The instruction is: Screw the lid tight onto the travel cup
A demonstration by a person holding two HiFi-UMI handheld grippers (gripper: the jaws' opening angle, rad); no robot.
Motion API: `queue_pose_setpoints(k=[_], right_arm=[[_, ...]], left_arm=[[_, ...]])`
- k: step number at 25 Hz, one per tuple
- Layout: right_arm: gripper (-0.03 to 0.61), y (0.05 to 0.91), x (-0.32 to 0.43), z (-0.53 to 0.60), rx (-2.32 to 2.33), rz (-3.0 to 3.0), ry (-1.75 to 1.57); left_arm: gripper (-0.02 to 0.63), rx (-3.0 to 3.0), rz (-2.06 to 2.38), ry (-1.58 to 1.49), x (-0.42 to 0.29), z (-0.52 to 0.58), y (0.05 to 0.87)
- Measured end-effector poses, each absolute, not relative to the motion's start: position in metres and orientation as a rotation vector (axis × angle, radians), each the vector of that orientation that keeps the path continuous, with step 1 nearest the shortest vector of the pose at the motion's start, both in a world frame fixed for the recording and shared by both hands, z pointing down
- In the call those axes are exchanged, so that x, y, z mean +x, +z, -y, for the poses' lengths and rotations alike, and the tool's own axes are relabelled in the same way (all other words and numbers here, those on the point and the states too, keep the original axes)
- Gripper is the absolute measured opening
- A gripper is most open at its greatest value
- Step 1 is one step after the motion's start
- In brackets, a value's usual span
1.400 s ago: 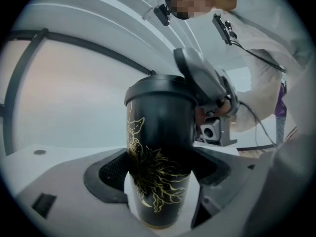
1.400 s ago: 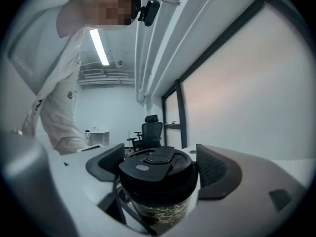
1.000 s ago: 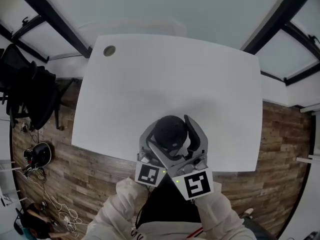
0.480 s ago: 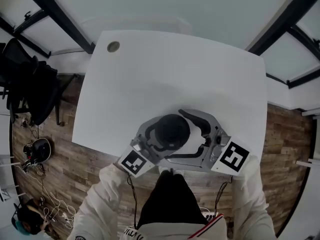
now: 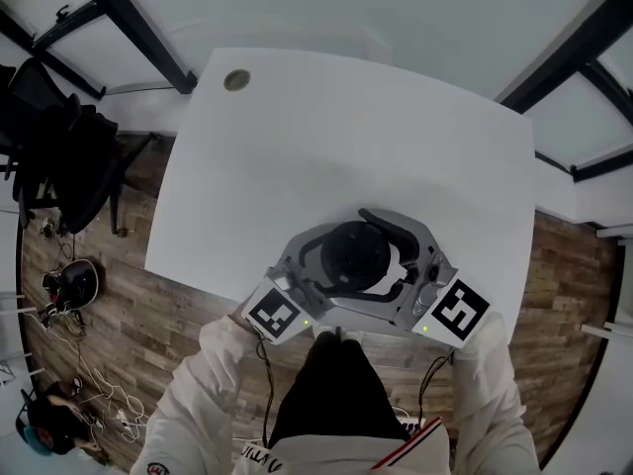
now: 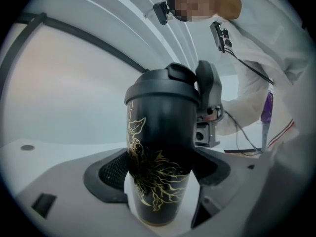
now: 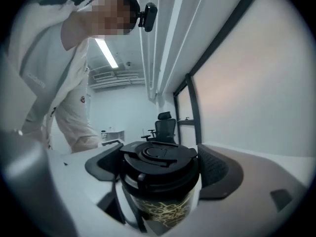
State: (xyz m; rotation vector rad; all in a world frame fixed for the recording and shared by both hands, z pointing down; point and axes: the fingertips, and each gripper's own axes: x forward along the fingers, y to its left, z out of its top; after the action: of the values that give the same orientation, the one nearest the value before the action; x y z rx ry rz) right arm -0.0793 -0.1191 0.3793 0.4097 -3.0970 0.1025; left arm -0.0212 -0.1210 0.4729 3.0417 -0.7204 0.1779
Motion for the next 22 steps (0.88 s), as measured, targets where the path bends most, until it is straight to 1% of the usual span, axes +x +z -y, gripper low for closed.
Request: queue_pose_setpoints(k=[7, 9, 11, 15, 18, 20, 22], right_arm=[[0.476, 0.382, -0.065, 0.13, 1.242, 2.88, 0.144], [0.476, 0.384, -0.061, 0.128, 1.397, 2.807, 0.158], [0.476, 0.387, -0.062, 0.126, 1.457, 2.764, 0.165], [0.476, 0.388, -0.063, 0.125, 1.39, 2.813, 0.195], [0.477, 0.376, -0.055, 0.117, 1.235, 2.956, 0.189], [0.477, 0.373, -0.054, 0.11, 1.032, 3.036, 0.23], [0.477, 0.38, -0.06, 0.102, 0.72, 3.053, 0.227]], left_arm=[[0.393, 2.973, 1.012, 0.197, -0.023, 0.121, 0.473], [0.393, 2.969, 1.099, 0.18, -0.023, 0.119, 0.471], [0.393, 2.954, 1.149, 0.158, -0.025, 0.119, 0.47], [0.393, 2.942, 1.104, 0.113, -0.025, 0.119, 0.469], [0.393, 2.97, 0.989, 0.094, -0.023, 0.118, 0.468], [0.393, 2.979, 0.888, 0.086, -0.023, 0.117, 0.469], [0.393, 3.007, 0.77, 0.103, -0.023, 0.116, 0.47]])
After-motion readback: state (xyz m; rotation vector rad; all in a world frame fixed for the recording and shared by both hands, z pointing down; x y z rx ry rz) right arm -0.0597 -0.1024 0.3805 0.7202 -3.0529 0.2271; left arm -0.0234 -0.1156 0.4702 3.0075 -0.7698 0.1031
